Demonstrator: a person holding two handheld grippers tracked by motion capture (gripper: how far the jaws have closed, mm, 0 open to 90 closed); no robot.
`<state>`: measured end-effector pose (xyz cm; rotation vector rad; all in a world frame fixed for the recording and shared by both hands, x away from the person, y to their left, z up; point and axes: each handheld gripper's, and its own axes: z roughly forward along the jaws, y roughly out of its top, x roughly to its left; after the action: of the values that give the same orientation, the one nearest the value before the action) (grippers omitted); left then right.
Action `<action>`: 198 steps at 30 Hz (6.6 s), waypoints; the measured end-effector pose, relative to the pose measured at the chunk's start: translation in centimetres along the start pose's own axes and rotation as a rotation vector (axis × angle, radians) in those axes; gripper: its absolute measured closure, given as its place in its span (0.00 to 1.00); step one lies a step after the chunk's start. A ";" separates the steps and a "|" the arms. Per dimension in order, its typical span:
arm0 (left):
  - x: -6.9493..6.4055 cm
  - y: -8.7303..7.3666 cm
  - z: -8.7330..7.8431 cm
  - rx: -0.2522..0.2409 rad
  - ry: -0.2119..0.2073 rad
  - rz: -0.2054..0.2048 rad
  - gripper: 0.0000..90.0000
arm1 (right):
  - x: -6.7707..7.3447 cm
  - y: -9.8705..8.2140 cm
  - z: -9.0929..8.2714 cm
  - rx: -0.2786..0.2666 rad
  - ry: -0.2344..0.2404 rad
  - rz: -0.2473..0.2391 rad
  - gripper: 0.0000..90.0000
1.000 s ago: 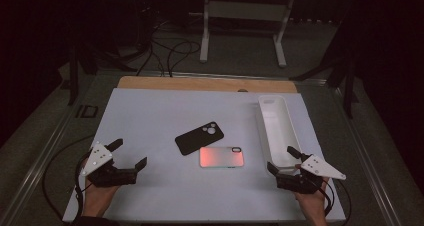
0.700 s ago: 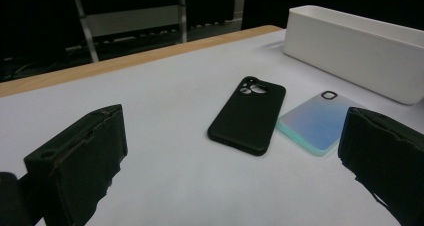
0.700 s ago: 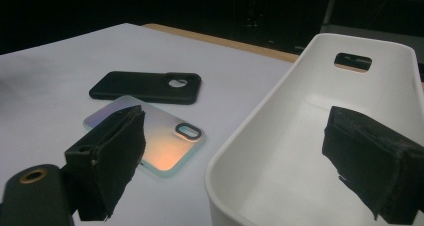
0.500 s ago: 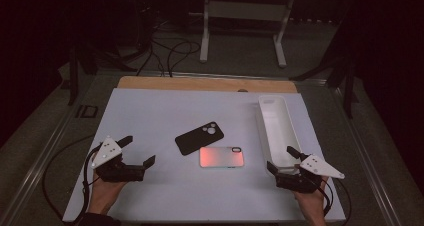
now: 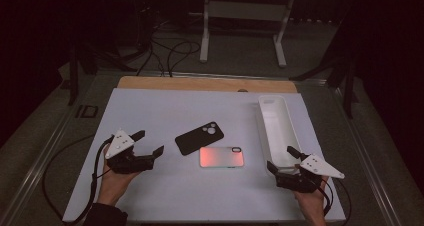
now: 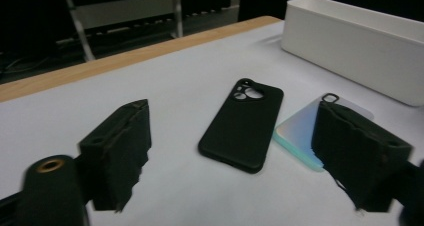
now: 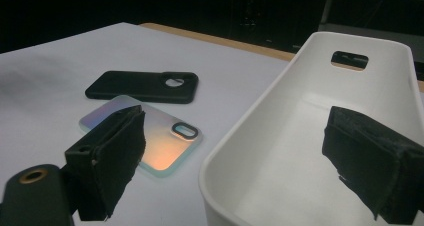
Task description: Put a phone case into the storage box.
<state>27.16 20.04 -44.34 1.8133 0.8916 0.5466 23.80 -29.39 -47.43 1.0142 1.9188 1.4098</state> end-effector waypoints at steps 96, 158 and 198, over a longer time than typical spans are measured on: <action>-6.6 -1.1 16.1 0.361 -0.274 0.111 1.00 | 0.2 -0.2 0.2 0.010 -0.006 -0.019 0.11; -1.2 -2.4 0.3 0.106 -0.016 0.003 0.01 | 0.1 -0.3 0.3 -0.010 0.000 -0.008 0.11; -8.2 -0.1 13.5 0.373 -0.265 0.202 0.03 | 0.2 -0.3 0.2 -0.006 0.000 -0.012 0.11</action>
<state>31.55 5.79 -49.55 2.2698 0.6625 0.2630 23.80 -29.20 -47.79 0.9979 1.9171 1.4078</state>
